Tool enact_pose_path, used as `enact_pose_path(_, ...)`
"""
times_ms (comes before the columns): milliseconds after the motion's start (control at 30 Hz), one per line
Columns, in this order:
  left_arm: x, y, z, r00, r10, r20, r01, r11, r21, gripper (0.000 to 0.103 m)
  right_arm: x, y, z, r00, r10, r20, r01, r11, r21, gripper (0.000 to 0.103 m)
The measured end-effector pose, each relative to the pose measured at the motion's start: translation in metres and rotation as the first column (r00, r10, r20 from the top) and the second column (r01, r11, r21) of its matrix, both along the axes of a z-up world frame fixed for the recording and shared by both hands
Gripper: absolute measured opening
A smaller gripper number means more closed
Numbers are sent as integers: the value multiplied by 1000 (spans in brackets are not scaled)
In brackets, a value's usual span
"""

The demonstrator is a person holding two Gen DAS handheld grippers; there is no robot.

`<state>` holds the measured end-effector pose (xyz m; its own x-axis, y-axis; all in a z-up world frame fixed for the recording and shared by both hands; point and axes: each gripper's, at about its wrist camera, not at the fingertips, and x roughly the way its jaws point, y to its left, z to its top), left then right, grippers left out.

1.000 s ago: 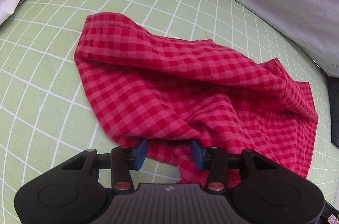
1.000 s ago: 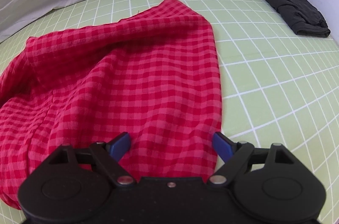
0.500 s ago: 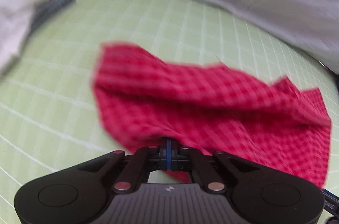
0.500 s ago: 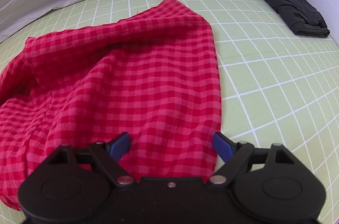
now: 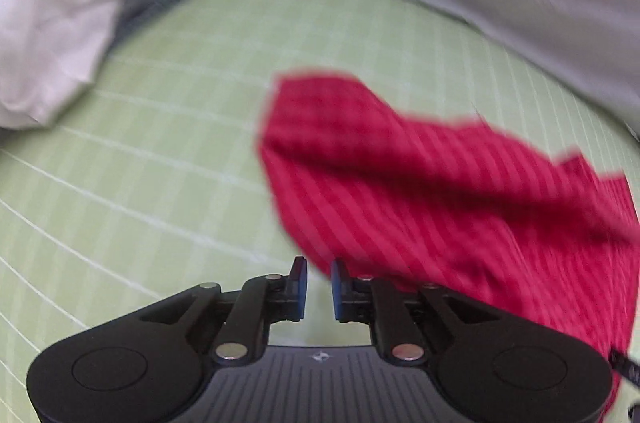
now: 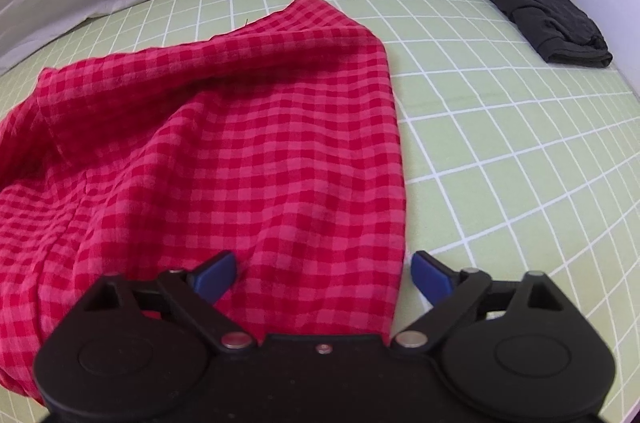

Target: Fold clothes

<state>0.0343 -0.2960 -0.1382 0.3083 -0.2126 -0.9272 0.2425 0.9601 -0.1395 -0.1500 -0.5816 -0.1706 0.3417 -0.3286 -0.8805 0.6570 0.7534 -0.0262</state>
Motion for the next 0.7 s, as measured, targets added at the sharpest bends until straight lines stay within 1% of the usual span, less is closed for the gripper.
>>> enact_pose_path(67,-8,-10,-5,1000,-12,-22,12,1000,-27,19,0,1,0,1000,7,-5,-7,1000,-5,99)
enact_pose_path(133,-12,-17,-9,999,-18,-35,17,999,-50,25,0,2,0,1000,13,-3,-13,1000,2,99)
enact_pose_path(233,-15,-26,-12,999,-28,-37,27,999,-26,29,0,3,0,1000,18,-6,-18,1000,7,99)
enact_pose_path(267,-16,-28,-12,999,-27,-34,26,999,-19,31,0,3,0,1000,18,-9,-18,1000,6,99)
enact_pose_path(300,-16,-29,-13,999,-24,-37,23,1000,-19,37,0,3,0,1000,18,-11,-17,1000,8,99)
enact_pose_path(333,-16,-29,-13,999,-19,-37,18,1000,-21,39,0,2,-1,1000,16,-10,-15,1000,12,99)
enact_pose_path(400,-15,-30,-13,999,-9,-33,9,1000,-25,40,0,1,-1,1000,11,-8,-11,1000,20,99)
enact_pose_path(467,-16,-32,-13,1000,-2,-24,1,1000,-21,37,0,1,-2,1000,3,-3,-3,1000,29,99)
enact_pose_path(500,-16,-33,-14,1000,0,-14,0,1000,-11,29,1,1,-2,1000,1,-1,-1,999,32,99)
enact_pose_path(533,-14,-33,-14,1000,2,-8,-2,1000,0,4,1,2,-3,1000,0,-1,0,999,32,99)
enact_pose_path(567,-12,-33,-15,1000,3,-3,-3,1000,12,0,1,3,-3,1000,1,-1,-1,1000,31,99)
enact_pose_path(667,-10,-29,-13,1000,1,11,-1,1000,12,0,1,5,-2,1000,12,0,-12,1000,26,97)
enact_pose_path(700,-10,-24,-9,999,4,34,-5,1000,26,0,1,5,-2,1000,13,3,-13,1000,27,95)
